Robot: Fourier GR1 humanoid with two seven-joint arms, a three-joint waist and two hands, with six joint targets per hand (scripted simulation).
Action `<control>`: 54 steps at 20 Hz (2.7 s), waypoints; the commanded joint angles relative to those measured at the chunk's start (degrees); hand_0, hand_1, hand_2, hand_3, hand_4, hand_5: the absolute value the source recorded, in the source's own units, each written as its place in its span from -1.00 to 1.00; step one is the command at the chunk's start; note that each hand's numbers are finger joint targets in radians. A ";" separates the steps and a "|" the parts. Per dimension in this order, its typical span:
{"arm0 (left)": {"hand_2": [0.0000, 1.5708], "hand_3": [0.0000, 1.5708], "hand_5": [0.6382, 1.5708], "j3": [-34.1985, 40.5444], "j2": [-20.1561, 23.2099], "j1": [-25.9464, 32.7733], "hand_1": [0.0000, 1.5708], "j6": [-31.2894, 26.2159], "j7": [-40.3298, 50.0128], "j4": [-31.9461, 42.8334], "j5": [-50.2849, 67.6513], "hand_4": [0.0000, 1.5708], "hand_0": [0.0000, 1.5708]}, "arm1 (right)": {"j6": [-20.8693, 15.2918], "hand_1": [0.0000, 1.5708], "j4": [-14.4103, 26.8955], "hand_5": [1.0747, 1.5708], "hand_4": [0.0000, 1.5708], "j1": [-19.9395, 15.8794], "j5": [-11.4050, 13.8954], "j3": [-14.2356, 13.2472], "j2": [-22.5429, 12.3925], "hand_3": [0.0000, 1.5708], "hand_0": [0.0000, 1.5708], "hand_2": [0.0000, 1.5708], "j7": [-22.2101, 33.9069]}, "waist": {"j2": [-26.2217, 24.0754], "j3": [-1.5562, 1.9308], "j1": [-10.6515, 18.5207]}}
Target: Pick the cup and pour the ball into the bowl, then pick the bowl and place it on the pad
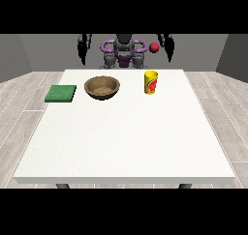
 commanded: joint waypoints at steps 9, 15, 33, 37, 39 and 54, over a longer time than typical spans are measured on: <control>-1.00 -1.00 0.97 8.60 3.07 -5.31 -1.00 -1.71 10.86 -8.16 11.33 -1.00 -1.00 | 11.34 -1.00 -5.69 1.00 -1.00 2.48 -14.42 -10.79 -9.77 -1.00 -1.00 -1.00 5.71 | -11.91 -0.80 -3.94; -1.00 -1.00 0.94 13.78 5.62 -1.08 -1.00 -7.35 2.00 -5.55 15.02 -1.00 -1.00 | 12.39 -1.00 -9.23 1.00 -1.00 3.23 -16.54 -14.25 -9.79 -1.00 -1.00 -1.00 4.03 | -5.69 -0.84 -4.23; -1.00 -1.00 0.89 11.82 -1.00 -12.40 -1.00 -2.19 -31.15 23.03 3.41 -1.00 -1.00 | 11.81 -1.00 -1.67 1.00 -1.00 -5.48 -9.41 -11.15 -6.28 -1.00 -1.00 -1.00 -7.89 | 9.06 -0.86 -7.24; -1.00 -1.00 0.91 14.55 0.38 -15.86 -1.00 -1.57 -36.54 30.83 4.07 -1.00 -1.00 | 15.67 -1.00 2.69 1.00 -1.00 -5.25 -11.26 -14.08 -8.50 -1.00 -1.00 -1.00 -12.46 | 12.08 -0.85 -8.23; -1.00 -1.00 0.89 14.06 -1.76 -17.54 -1.00 0.30 -42.23 34.86 2.77 -1.00 -1.00 | 15.71 -1.00 1.78 1.00 -1.00 -8.25 -11.95 -14.10 -8.79 -1.00 -1.00 -1.00 -12.51 | 15.11 -0.87 -8.91; -1.00 -1.00 0.90 15.62 0.65 -27.44 -1.00 3.78 -51.05 56.98 2.22 -1.00 -1.00 | 17.40 -1.00 9.37 1.00 -1.00 -7.18 -10.00 -14.20 -8.51 -1.00 -1.00 -1.00 -16.49 | 12.40 -0.85 -9.11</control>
